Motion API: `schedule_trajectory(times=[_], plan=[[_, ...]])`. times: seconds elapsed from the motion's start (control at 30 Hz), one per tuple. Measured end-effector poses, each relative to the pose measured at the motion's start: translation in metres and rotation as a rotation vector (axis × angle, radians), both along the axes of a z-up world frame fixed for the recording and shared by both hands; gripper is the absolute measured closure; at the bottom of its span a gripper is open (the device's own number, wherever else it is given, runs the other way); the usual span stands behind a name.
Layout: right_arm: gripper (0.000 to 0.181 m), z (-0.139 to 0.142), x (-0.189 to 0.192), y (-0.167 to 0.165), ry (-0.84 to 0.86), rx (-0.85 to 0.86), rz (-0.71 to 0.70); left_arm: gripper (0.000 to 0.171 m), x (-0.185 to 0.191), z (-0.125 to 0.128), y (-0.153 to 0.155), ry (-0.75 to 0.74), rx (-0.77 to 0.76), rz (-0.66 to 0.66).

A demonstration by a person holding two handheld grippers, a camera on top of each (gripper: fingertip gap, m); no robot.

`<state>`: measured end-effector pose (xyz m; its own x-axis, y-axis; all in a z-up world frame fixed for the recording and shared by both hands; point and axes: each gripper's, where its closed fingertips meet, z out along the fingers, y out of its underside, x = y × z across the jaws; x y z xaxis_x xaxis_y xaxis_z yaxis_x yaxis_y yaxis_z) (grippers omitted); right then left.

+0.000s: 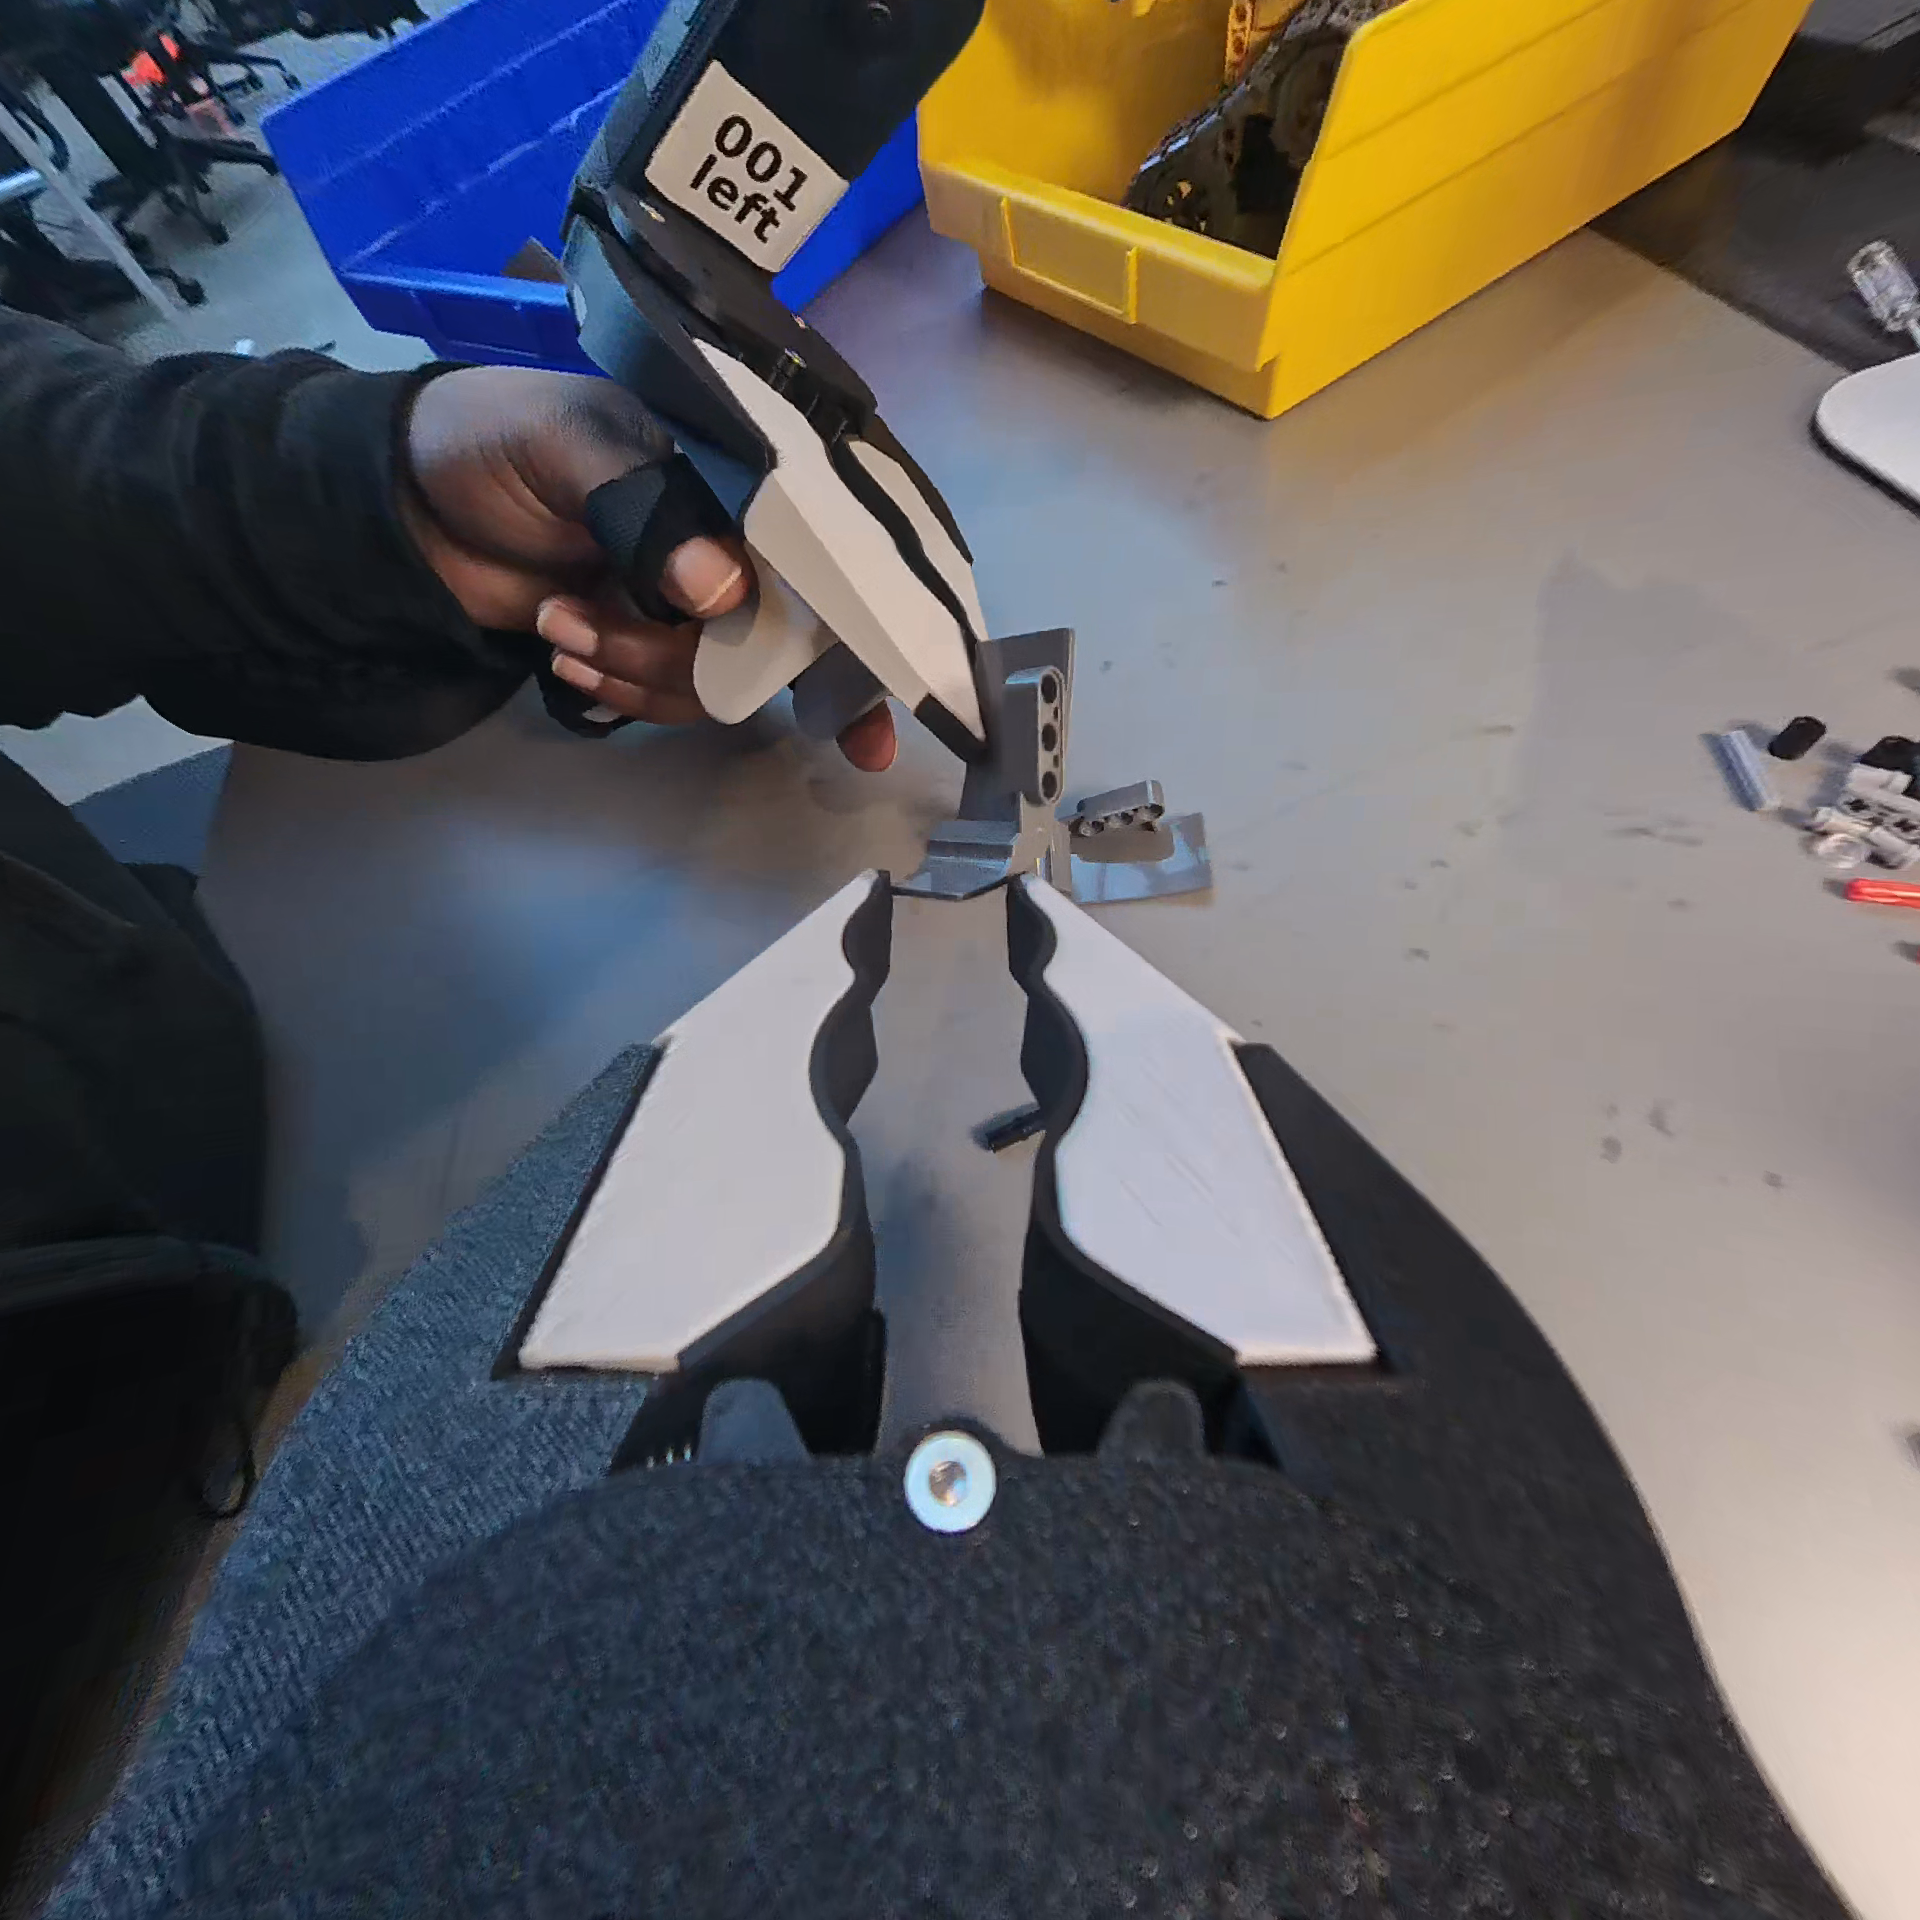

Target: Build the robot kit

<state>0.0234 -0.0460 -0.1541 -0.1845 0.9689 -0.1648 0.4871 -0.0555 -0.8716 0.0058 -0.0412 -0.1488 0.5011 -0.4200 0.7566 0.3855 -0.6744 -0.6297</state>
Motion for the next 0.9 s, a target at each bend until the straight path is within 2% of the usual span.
schedule_trajectory(times=[0.03,0.07,0.23,0.5,0.6,0.67,0.83,0.9], plan=[[0.162,0.000,0.001,0.000,-0.004,0.007,0.001,0.171,0.000,-0.001,0.000,0.002,-0.002,0.000],[0.173,0.001,0.002,0.001,0.000,0.009,0.004,0.170,0.001,-0.002,-0.001,0.011,-0.004,-0.006],[0.173,-0.001,0.008,0.000,-0.026,-0.042,0.021,0.171,0.006,-0.007,-0.002,0.052,-0.003,-0.033],[0.148,0.002,0.014,0.002,0.013,0.251,0.086,0.171,0.007,-0.010,-0.004,0.018,-0.035,-0.056],[0.147,0.000,0.010,0.001,0.010,0.313,0.073,0.171,0.012,-0.010,-0.005,0.004,-0.046,-0.070],[0.157,-0.002,0.007,0.005,0.000,0.352,0.040,0.171,0.014,-0.011,-0.006,-0.006,-0.054,-0.075],[0.158,0.000,0.006,0.006,0.001,0.279,0.021,0.170,0.013,-0.009,-0.006,-0.021,-0.048,-0.073],[0.158,0.000,0.007,0.008,0.004,0.225,0.009,0.164,0.008,-0.007,-0.003,-0.022,-0.037,-0.053]])
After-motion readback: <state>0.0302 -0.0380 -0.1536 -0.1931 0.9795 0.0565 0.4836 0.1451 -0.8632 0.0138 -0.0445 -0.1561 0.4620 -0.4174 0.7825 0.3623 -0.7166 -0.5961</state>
